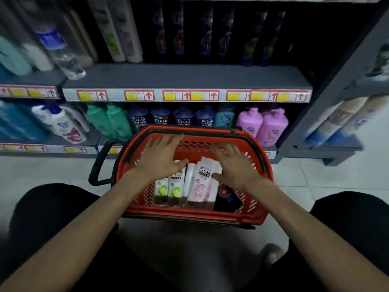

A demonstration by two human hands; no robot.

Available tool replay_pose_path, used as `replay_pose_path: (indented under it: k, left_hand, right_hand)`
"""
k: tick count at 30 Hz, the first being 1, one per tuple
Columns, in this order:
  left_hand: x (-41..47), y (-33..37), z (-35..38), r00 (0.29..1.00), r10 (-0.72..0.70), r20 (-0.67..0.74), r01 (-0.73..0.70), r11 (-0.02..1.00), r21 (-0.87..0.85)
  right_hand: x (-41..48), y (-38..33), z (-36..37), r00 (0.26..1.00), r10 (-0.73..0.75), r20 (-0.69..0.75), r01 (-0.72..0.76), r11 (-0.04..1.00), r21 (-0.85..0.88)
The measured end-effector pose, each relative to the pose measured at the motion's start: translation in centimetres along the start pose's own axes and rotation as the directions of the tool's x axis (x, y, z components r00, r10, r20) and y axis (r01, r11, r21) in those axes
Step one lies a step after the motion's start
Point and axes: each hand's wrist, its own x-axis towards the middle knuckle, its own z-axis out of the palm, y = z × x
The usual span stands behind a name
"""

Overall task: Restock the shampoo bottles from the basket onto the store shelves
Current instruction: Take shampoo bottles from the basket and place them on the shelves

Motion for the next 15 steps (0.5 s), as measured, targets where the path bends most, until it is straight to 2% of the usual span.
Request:
replay_pose_path:
  k: [6,10,13,15]
  left_hand:
    - [-2.4,0.4,-1.6,1.0,-0.004,0.02,0.004,1.0,0.016]
    - [-4.4,0.7,-2.9,0.997,-0.036,-0.072,0.03,0.996,-0.087]
    - [-5.0,0.6,-2.5,0.995,-0.103,-0.015,0.101,0.989,-0.112]
    - [-5.2,0.8,-2.2,0.993,-0.121,-0.014,0.116,0.974,-0.197]
  right_hand:
    - [-2.2,-1.5,-2.0,0.995,0.088,0.04,-0.089,0.996,0.006]
    - [-2.0,-2.8,-5.1,0.993,0.112,0.025,-0.112,0.994,0.018]
    - [-2.0,-3.2,-5.6,0.991,0.129,-0.019,-0.123,0.972,0.199]
    - [-2.9,-3.1,-4.5,0.982,0.18,-0.061,-0.155,0.943,0.296]
